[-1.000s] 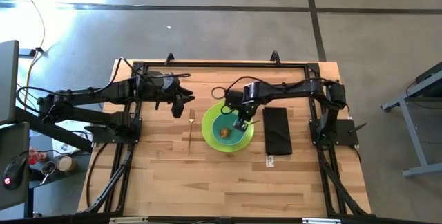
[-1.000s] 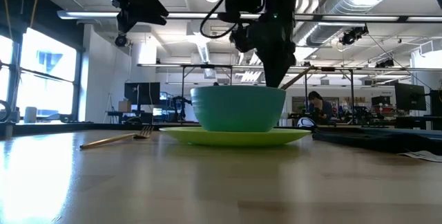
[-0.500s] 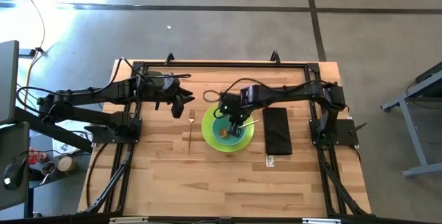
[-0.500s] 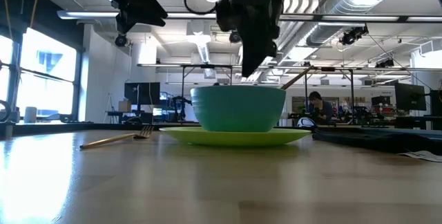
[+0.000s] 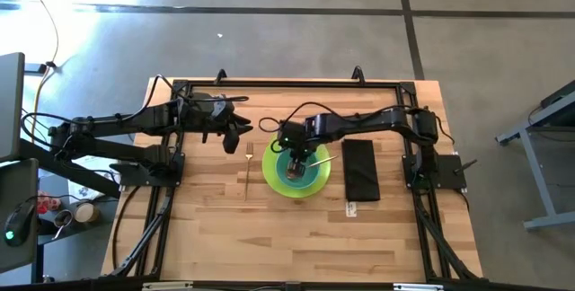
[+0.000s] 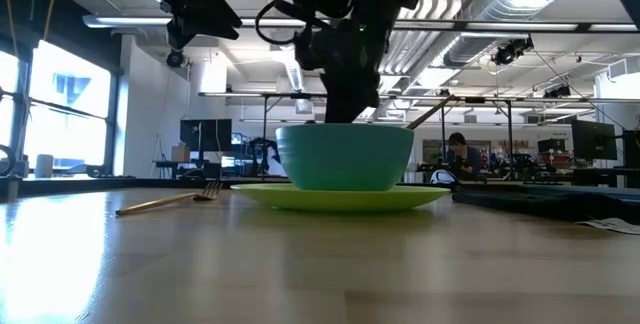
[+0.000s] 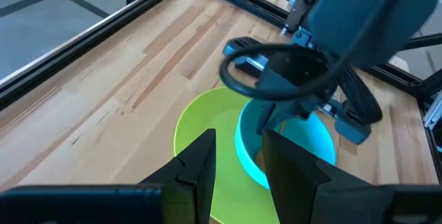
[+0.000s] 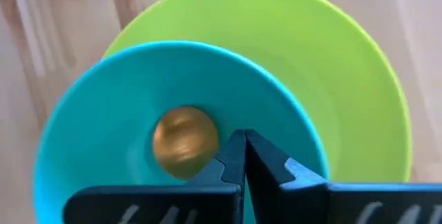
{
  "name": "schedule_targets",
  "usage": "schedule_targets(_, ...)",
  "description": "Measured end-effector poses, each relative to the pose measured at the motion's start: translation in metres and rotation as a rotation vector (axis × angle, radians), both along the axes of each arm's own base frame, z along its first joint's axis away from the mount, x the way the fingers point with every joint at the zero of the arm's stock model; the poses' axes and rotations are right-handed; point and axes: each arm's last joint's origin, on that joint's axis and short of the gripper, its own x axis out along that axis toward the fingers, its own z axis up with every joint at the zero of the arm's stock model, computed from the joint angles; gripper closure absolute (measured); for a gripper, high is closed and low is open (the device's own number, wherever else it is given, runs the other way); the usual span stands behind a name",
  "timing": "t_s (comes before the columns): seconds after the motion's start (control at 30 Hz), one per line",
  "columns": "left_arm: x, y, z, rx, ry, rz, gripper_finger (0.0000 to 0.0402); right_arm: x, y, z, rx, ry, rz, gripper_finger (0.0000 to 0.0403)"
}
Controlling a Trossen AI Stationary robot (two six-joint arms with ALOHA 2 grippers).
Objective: Set table place
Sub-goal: Adjust the blue bowl on the light green plate, then return to Home Position
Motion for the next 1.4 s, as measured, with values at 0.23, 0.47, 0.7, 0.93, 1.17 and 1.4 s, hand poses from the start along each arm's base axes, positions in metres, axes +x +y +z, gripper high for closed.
schedule_targets(0.23,0.000,0.000,0.000,0.001,0.000,0.007,0.0295,0.001,-0.006,-0.001,-0.049,-0.003,0.013,0.0403)
schedule_targets(0.47,0.000,0.001,0.000,0.010,0.003,0.024,0.0295,0.002,-0.015,0.000,-0.064,-0.021,-0.002,0.0403)
schedule_targets(0.7,0.000,0.001,0.000,0.009,0.003,0.024,0.0295,0.000,-0.028,0.000,-0.073,-0.022,-0.012,0.0403)
schedule_targets(0.93,0.000,0.001,0.000,0.009,0.003,0.024,0.0295,-0.001,-0.037,0.000,-0.081,-0.026,-0.026,0.0403)
schedule_targets(1.17,0.000,0.001,0.000,0.010,0.003,0.024,0.0295,-0.001,-0.033,0.006,-0.065,-0.018,-0.017,0.0403)
schedule_targets(1.4,0.001,-0.003,-0.002,0.046,0.010,-0.061,0.0296,-0.018,-0.015,0.069,-0.129,-0.148,0.057,0.0403)
